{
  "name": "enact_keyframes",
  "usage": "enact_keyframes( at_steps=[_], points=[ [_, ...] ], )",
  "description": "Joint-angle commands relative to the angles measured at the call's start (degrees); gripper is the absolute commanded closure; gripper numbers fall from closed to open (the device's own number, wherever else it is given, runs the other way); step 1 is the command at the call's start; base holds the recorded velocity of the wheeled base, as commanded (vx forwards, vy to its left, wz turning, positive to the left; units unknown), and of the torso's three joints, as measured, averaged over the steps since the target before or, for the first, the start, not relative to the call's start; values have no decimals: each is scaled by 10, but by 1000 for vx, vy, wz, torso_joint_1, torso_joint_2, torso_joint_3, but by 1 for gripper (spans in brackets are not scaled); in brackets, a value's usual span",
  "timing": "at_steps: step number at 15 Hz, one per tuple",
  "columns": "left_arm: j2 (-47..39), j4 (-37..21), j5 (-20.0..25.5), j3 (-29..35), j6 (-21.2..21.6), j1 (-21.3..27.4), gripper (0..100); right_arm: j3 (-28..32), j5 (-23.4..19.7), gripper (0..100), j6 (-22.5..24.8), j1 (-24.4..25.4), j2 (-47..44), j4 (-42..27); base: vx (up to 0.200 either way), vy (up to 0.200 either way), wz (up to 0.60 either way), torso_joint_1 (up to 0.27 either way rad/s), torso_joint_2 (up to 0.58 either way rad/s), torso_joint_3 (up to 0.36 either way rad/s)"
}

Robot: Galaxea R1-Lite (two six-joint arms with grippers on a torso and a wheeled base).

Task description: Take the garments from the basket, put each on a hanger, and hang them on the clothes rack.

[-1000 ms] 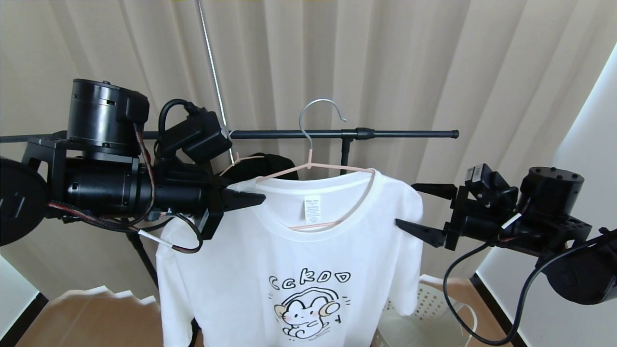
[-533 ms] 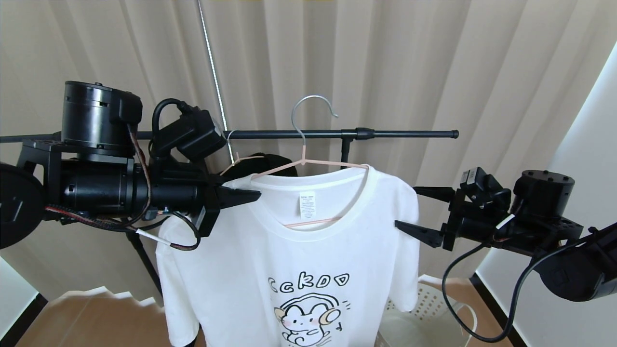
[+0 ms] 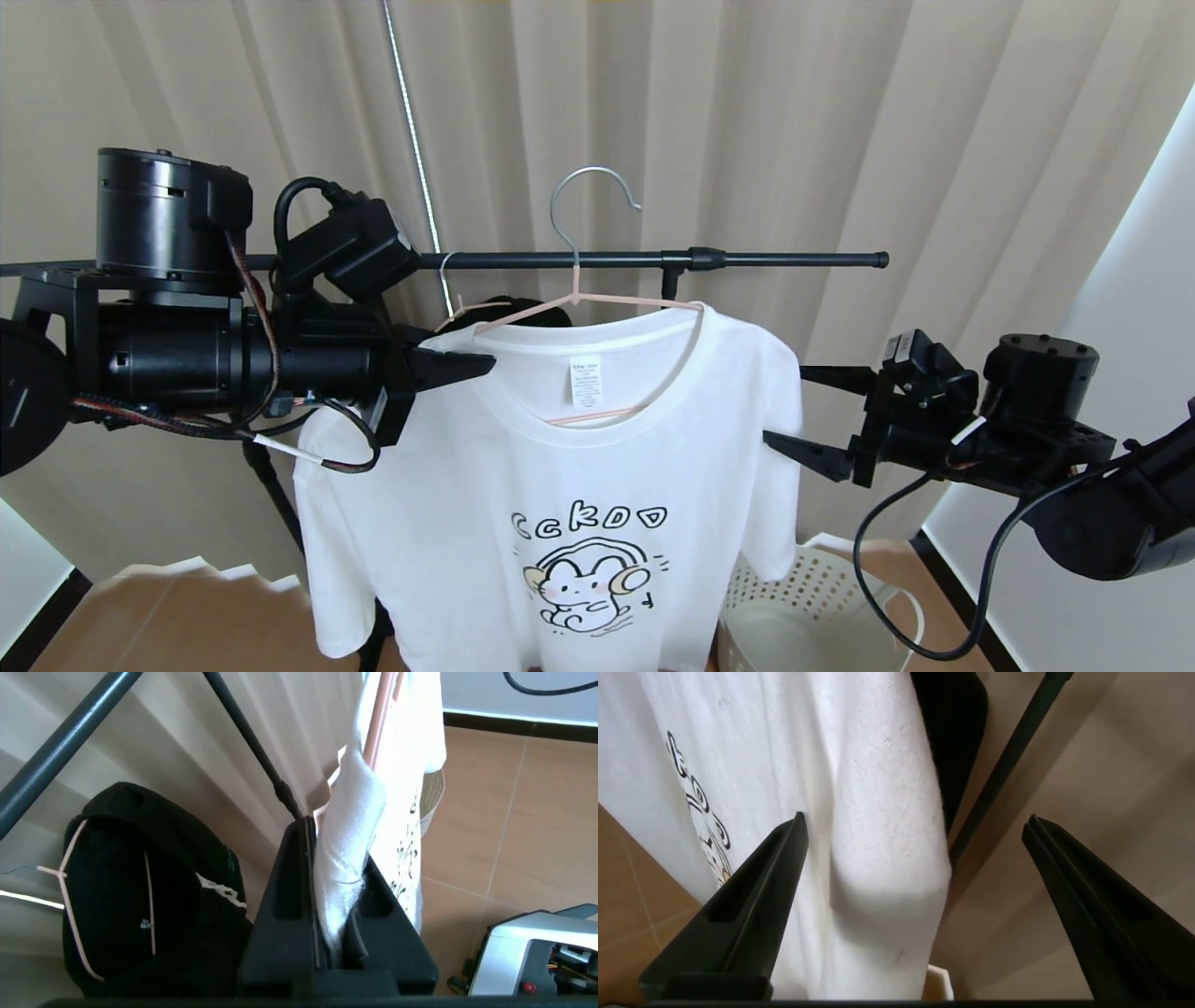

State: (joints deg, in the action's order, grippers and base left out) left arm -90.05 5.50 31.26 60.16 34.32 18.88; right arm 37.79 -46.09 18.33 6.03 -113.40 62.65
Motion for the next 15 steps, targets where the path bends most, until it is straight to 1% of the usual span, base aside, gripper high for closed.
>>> enact_keyframes(
  at_steps=[1,2,8,11,13,15],
  points=[
    [6,0,0,-3,0,0,100,4,0,0,0,-3,-7,0,0,0,0,0,0,0],
    [6,0,0,-5,0,0,100,5,0,100,1,-3,-9,0,0,0,0,0,0,0],
    [22,1,-1,-24,0,-3,100,20,-1,100,-2,-8,-7,-4,0,0,0,0,0,0],
    [40,0,0,-41,0,-17,100,35,-1,100,-12,-34,-9,-6,0,0,0,0,0,0],
    [51,1,0,-65,0,-25,100,38,0,100,-17,-38,-9,-6,0,0,0,0,0,0],
    [53,1,0,-70,0,-31,100,35,0,100,-17,-37,-8,-6,0,0,0,0,0,0]
  ],
)
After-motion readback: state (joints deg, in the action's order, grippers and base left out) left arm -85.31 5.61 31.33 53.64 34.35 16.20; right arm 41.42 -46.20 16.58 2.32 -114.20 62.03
